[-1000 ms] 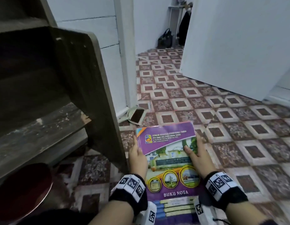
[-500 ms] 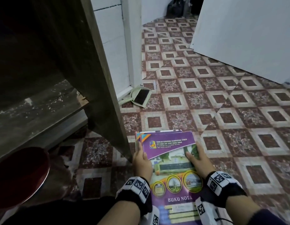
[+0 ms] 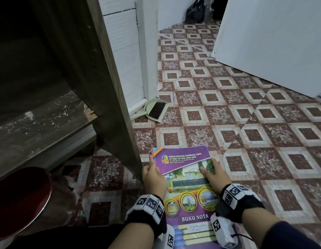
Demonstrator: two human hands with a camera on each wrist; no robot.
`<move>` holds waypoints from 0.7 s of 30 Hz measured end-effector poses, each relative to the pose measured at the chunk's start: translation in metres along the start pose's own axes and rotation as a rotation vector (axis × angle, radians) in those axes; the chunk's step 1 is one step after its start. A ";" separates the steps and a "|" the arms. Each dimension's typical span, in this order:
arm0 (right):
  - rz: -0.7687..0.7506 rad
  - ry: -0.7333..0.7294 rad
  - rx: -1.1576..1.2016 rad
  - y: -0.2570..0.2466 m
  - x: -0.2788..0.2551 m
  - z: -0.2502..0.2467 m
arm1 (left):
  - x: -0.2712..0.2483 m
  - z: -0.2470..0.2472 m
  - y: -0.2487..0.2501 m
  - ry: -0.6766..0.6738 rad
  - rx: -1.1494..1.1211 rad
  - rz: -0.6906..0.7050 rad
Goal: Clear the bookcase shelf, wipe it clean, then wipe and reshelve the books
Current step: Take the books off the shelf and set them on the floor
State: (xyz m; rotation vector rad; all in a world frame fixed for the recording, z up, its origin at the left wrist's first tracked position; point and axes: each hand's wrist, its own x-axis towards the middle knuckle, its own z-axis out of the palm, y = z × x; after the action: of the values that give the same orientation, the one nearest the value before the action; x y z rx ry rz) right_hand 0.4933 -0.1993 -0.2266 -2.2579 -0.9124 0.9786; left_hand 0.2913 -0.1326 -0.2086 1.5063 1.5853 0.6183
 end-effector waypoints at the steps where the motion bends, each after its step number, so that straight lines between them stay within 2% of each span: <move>1: 0.009 0.012 -0.027 0.002 0.001 0.001 | -0.001 0.001 -0.001 0.006 0.007 0.012; 5: 0.010 0.040 -0.133 0.009 0.003 0.004 | 0.000 0.006 -0.006 0.040 0.045 0.039; 8: 0.030 0.060 -0.192 0.007 0.002 0.007 | 0.007 0.009 -0.018 0.052 0.085 0.000; 11: 0.033 0.113 -0.350 0.010 0.006 0.009 | 0.009 0.004 -0.021 -0.112 0.003 -0.025; 13: 0.059 0.098 -0.460 0.012 0.007 0.008 | 0.006 -0.002 -0.018 -0.217 -0.106 -0.030; 16: 0.121 0.050 -0.419 0.013 0.009 0.008 | 0.004 -0.007 -0.015 -0.272 -0.212 -0.066; 21: 0.102 -0.050 -0.298 0.013 0.016 0.005 | 0.003 -0.013 -0.007 -0.252 -0.239 -0.167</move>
State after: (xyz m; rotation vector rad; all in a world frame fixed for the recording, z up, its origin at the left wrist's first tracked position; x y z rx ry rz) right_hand 0.5021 -0.1947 -0.2450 -2.5600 -1.0310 1.0037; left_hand 0.2774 -0.1283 -0.2083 1.2104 1.3739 0.4830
